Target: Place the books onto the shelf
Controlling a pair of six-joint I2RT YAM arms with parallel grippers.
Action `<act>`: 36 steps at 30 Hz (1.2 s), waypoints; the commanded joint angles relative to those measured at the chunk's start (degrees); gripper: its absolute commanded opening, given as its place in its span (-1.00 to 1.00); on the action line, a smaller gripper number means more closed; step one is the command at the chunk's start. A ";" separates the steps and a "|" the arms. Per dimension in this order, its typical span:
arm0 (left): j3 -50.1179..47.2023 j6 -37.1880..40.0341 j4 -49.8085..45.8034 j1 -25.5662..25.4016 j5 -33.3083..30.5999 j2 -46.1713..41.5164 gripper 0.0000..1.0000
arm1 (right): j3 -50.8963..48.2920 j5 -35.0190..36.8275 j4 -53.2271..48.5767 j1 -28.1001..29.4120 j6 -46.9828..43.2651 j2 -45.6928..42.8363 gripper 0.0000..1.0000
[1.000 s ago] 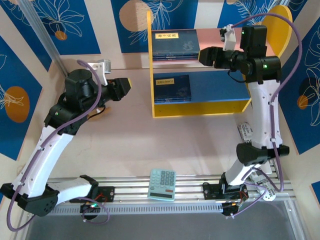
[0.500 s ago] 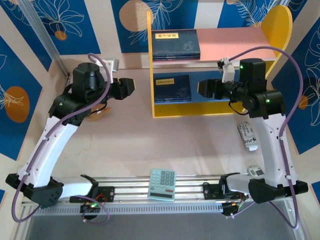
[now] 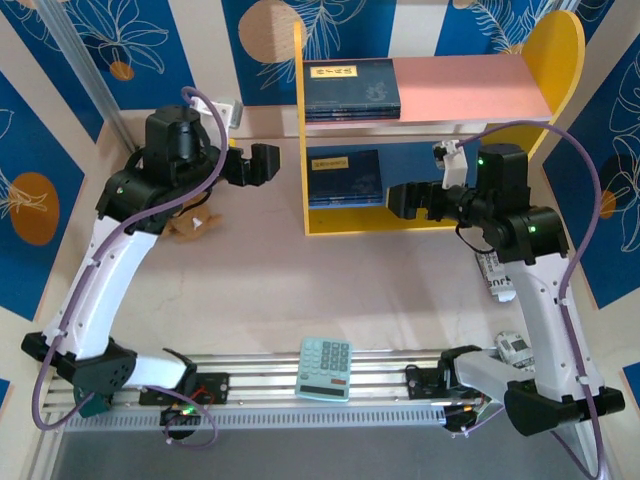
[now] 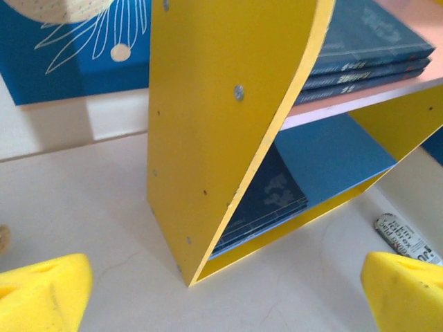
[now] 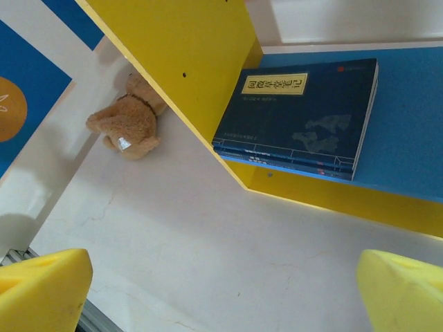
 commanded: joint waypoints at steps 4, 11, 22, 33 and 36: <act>-4.41 -1.30 -3.89 0.88 -9.30 -1.39 1.00 | -6.97 4.01 5.20 -2.59 0.96 -4.12 0.98; -30.13 -0.21 10.92 3.84 -24.10 -11.35 1.00 | -27.42 15.08 22.83 -7.21 1.48 -12.14 0.98; -65.67 11.31 47.00 11.19 -25.63 -20.21 1.00 | -41.05 9.08 38.48 -16.74 -0.66 -8.95 0.98; -82.55 13.55 82.66 21.82 -15.87 -5.91 1.00 | -56.01 4.23 65.52 -18.45 -3.87 -3.07 0.98; -83.76 14.94 87.72 23.25 -14.07 -2.88 1.00 | -58.41 2.84 72.24 -18.43 -4.12 -0.26 0.98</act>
